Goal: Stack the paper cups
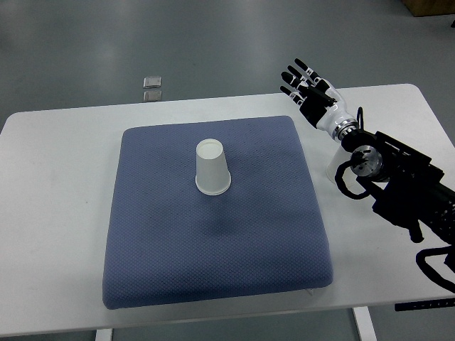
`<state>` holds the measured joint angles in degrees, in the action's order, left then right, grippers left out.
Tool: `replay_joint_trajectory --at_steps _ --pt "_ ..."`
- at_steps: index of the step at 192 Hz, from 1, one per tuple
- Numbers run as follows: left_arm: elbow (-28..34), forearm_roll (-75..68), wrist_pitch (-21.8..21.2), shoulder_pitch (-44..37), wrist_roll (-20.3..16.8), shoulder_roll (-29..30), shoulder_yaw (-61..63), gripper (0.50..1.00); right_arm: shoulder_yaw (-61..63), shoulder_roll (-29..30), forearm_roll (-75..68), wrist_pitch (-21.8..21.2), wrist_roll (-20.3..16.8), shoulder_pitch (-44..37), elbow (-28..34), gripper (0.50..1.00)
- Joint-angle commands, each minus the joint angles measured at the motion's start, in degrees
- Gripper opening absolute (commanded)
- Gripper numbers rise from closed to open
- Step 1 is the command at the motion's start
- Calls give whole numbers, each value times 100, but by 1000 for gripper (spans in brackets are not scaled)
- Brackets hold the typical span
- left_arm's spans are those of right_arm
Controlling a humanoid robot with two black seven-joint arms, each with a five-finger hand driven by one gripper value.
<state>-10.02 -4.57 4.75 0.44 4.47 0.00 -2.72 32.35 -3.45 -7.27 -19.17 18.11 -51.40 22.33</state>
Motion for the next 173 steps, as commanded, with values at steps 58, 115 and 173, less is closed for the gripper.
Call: replay_joint_trajectory --at_steps 58,115,173 --pt "9 0 9 9 -52 0 -9 1000 0 11 6 1 -44 -36 8 928" --pt "9 0 9 9 -52 0 0 1000 -18 -112 86 -193 -202 -168 290 928" --pt "-193 -9 9 9 -52 0 26 1000 -544 -1201 1966 -263 -694 -1213 1116 928"
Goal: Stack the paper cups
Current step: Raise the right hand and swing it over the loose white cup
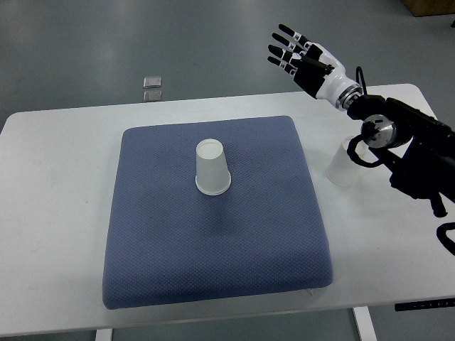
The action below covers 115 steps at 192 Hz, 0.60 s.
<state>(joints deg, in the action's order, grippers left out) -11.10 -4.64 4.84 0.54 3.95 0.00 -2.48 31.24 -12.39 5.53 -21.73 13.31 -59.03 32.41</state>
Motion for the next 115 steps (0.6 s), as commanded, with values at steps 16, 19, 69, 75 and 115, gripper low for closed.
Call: replay_joint_trajectory --at_steps 16,19,69,75,115 --pt "-120 -10 0 8 0 0 2 1000 -1417 -545 1020 -7 -258 -1004 126 928" --pt "-129 -10 0 8 0 0 2 1000 -1577 -581 1047 -15 -259 -1093 126 928" --pt "-313 -1 0 8 9 0 2 1000 -5049 -1249 1592 -129 -285 -2868 750 928" --pt "-313 -10 0 8 18 0 2 1000 -5330 -1345 1750 -129 -311 -3088 899 928" --pt "-515 -10 0 8 35 0 11 1000 -6779 -1846 2637 -244 -382 -4116 2050 928"
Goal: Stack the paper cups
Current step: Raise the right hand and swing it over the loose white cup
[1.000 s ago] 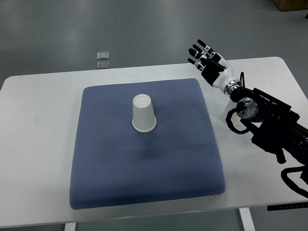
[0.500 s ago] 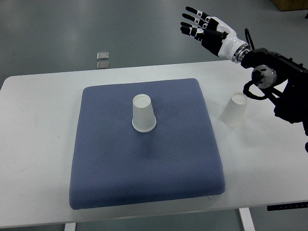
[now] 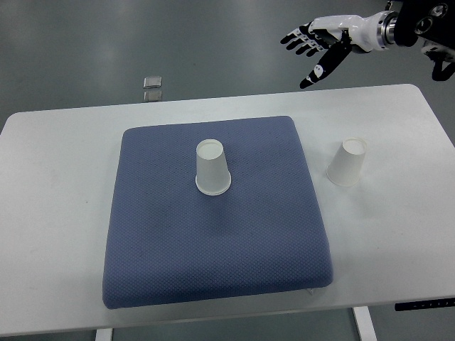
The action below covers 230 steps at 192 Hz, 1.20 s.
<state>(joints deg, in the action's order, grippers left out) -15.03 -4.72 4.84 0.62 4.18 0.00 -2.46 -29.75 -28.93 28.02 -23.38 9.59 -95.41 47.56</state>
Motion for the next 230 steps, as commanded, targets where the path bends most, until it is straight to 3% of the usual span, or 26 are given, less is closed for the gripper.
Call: replay_joint_trajectory --at_steps 1,34,72,93,118,175,230 --pt "-123 -2 0 0 12 0 8 1000 -681 -192 389 -79 -10 -478 535 928" --pt "-334 -2 0 9 48 0 0 1000 -1815 -323 766 -263 -45 -1507 1159 928" --pt "-518 -11 0 17 65 0 0 1000 -2773 -859 775 -720 -97 -3009 2696 930" --pt "-606 -11 8 17 65 0 0 1000 -3011 -1035 775 -747 -247 -3493 3110 930" --pt "-597 -2 0 17 65 0 0 1000 -2993 -983 775 -562 -335 -3396 3049 928" --pt "-457 6 -9 0 65 0 0 1000 -2642 -455 766 914 -528 -1850 2258 928" --pt "-439 6 -9 0 65 0 0 1000 -2474 107 775 1055 -554 -777 1440 928"
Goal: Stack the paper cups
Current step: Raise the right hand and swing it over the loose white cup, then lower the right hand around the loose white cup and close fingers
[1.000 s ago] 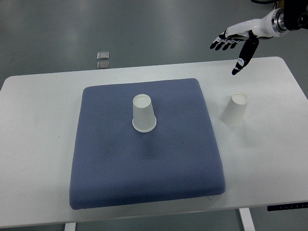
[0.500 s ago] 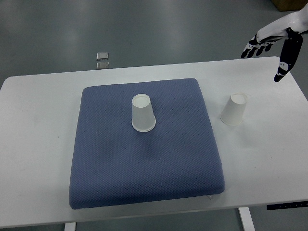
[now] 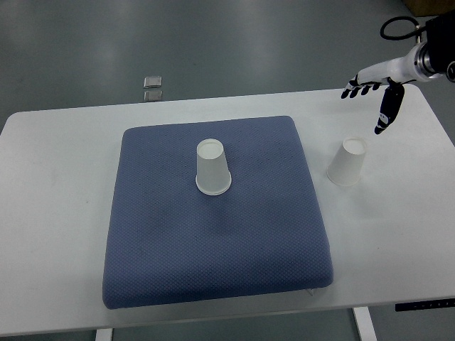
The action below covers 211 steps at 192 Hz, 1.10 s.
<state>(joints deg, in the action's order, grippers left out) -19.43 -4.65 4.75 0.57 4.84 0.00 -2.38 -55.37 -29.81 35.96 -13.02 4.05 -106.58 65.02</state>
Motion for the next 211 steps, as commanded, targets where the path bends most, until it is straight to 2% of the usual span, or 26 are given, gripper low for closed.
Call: replay_joint_trajectory --at_steps 1,94,157,211 --pt "1 -1 0 4 -1 0 -8 1000 97 203 -18 19 0 383 -323 928" --pt "19 -1 0 -13 -1 0 0 1000 299 731 -10 125 -53 1693 -1386 928" --pt "19 -1 0 -13 -1 0 0 1000 299 863 -36 362 -62 1966 -1544 926" --pt "19 -1 0 -13 -1 0 0 1000 308 986 -45 388 -62 2124 -1738 921"
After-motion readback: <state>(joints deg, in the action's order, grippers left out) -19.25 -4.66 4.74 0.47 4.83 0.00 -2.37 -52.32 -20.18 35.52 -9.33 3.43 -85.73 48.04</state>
